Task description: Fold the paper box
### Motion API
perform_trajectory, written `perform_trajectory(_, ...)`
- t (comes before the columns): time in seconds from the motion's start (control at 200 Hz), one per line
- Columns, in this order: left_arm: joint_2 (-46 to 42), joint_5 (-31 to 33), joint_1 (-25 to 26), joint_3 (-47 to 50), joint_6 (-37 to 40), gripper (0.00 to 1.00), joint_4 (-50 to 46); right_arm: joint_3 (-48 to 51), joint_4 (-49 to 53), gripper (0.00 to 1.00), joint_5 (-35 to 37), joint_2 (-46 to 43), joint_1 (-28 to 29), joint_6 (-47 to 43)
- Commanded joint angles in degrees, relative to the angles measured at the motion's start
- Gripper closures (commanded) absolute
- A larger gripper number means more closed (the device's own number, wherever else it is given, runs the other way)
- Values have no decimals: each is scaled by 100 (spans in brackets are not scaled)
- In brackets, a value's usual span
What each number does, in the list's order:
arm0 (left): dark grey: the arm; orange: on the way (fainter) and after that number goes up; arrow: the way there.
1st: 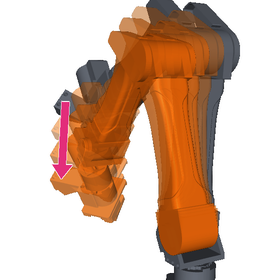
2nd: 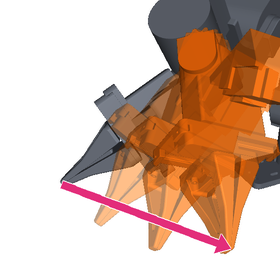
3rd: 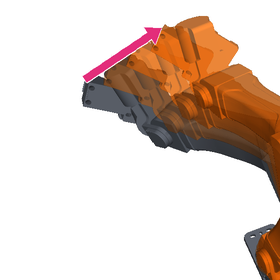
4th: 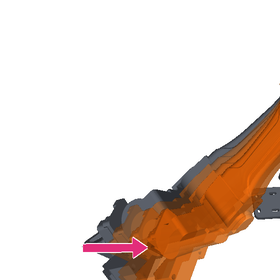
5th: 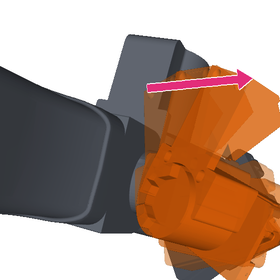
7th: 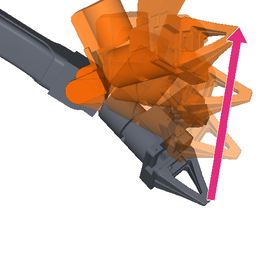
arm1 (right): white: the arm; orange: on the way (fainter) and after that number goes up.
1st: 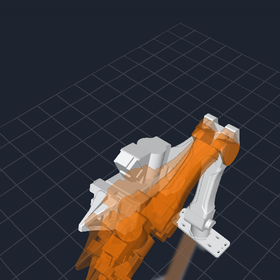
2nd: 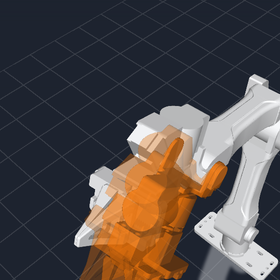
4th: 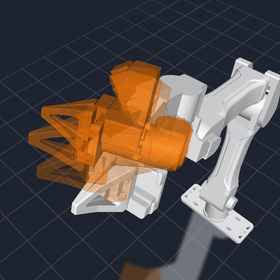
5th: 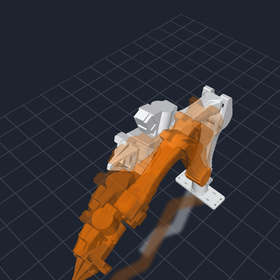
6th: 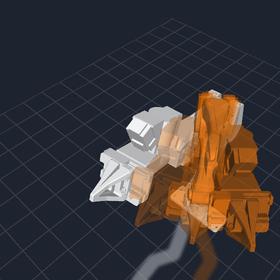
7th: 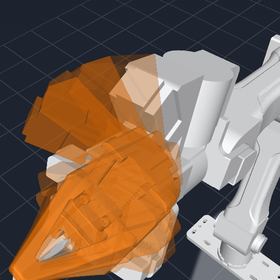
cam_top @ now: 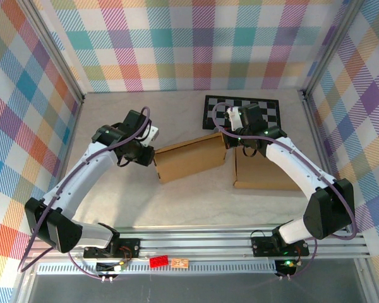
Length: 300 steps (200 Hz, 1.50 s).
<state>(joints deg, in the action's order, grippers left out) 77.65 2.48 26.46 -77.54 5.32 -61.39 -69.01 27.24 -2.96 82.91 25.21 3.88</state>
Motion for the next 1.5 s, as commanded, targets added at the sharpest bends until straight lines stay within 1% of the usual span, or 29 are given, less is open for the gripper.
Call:
perform_trajectory(0.0, 57, -86, -54, -160, -88, 79, -84, -11, 418, 100, 18, 172, 54, 51)
perform_trajectory(0.145, 132, -145, -54, -196, -152, 82, -131, -7, 413, 100, 24, 180, 54, 60)
perform_trajectory(0.335, 220, -195, -55, -259, -300, 90, -161, -14, 396, 100, 24, 183, 63, 94)
perform_trajectory(0.43, 305, -259, -54, -343, -408, 91, -213, -3, 379, 100, 35, 181, 71, 121)
perform_trajectory(0.53, 403, -359, -53, -442, -564, 97, -306, 11, 378, 100, 60, 181, 102, 139)
perform_trajectory(0.635, 517, -436, -53, -563, -780, 100, -427, 13, 368, 100, 111, 181, 154, 161)
perform_trajectory(0.825, 757, -626, -77, -893, -1334, 100, -788, 104, 300, 100, 238, 164, 221, 209)
perform_trajectory(0.98, 848, -1116, -281, -1000, -1915, 100, -893, 142, 273, 100, 296, 155, 230, 202)
perform_trajectory(1.13, 899, -1582, -429, -983, -2318, 100, -771, 151, 264, 100, 296, 157, 229, 218)
perform_trajectory(1.35, 971, -1783, -452, -1055, -2720, 100, -692, 139, 272, 100, 279, 181, 230, 208)
perform_trajectory(1.495, 930, -1741, -451, -969, -2903, 100, -565, 79, 292, 100, 265, 216, 230, 218)
